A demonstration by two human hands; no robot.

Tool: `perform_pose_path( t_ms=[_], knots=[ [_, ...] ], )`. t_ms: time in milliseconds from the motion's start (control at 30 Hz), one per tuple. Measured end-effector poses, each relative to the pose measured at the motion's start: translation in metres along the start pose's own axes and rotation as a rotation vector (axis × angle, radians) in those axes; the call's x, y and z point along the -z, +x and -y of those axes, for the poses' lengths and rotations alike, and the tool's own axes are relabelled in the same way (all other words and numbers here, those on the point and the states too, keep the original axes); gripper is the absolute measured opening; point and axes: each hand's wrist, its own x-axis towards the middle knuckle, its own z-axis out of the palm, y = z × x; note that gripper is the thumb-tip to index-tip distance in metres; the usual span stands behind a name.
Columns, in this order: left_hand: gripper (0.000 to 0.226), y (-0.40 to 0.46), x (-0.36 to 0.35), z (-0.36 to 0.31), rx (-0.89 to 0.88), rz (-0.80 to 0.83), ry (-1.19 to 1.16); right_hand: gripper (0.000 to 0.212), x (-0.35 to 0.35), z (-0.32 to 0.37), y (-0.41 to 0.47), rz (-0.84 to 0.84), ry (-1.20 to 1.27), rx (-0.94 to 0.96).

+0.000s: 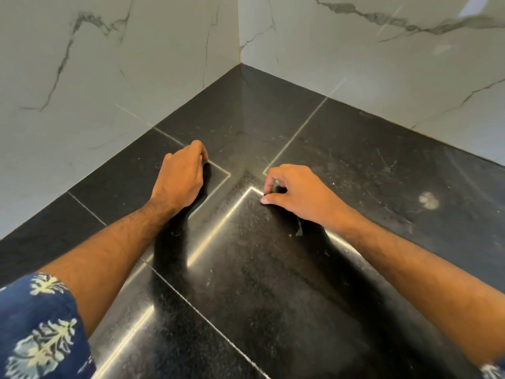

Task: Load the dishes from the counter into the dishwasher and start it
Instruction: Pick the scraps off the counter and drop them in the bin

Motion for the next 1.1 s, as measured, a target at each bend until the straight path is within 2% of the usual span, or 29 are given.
perform_pose_path(
  t_ms=[133,233,333,400,533,600,700,767,867,933,1000,1100],
  knots=[
    [0.019,-0.006,0.005,-0.011,-0.020,0.003,0.095,0.013,0.004,0.018,-0.010,0.096,-0.097,-0.027],
    [0.016,-0.031,0.007,-0.024,-0.057,0.045,0.102,0.013,0.010,0.020,-0.043,0.022,-0.022,-0.064],
    [0.018,-0.079,0.010,-0.044,-0.113,0.048,-0.028,0.008,0.024,0.005,-0.079,-0.165,0.072,-0.164],
    [0.016,-0.106,0.012,-0.058,-0.132,0.060,-0.112,0.007,0.028,-0.005,-0.097,-0.180,0.052,-0.210],
    [0.017,-0.147,0.025,-0.084,0.006,0.018,-0.343,0.017,0.011,0.007,-0.096,-0.155,0.063,-0.224],
    [0.018,-0.160,0.035,-0.094,0.042,0.001,-0.436,0.031,-0.002,0.020,-0.078,-0.154,-0.052,-0.223],
    [0.023,-0.167,0.049,-0.102,0.073,0.008,-0.527,0.048,-0.018,0.032,-0.049,-0.186,-0.492,-0.205],
    [0.024,-0.168,0.054,-0.106,0.105,-0.007,-0.583,0.042,-0.027,0.034,-0.037,-0.148,-0.680,-0.168],
    [0.026,-0.171,0.057,-0.113,0.211,-0.004,-0.661,0.017,-0.031,0.031,-0.032,-0.072,-0.766,-0.138],
    [0.025,-0.178,0.055,-0.120,0.294,0.029,-0.747,0.018,-0.027,0.033,-0.043,-0.032,-0.740,-0.137],
    [0.025,-0.190,0.053,-0.131,0.365,0.051,-0.894,0.024,-0.021,0.041,-0.073,-0.051,-0.609,-0.184],
    [0.026,-0.214,0.055,-0.156,0.434,0.148,-1.135,0.033,-0.015,0.053,-0.150,-0.151,-0.191,-0.297]
  ],
)
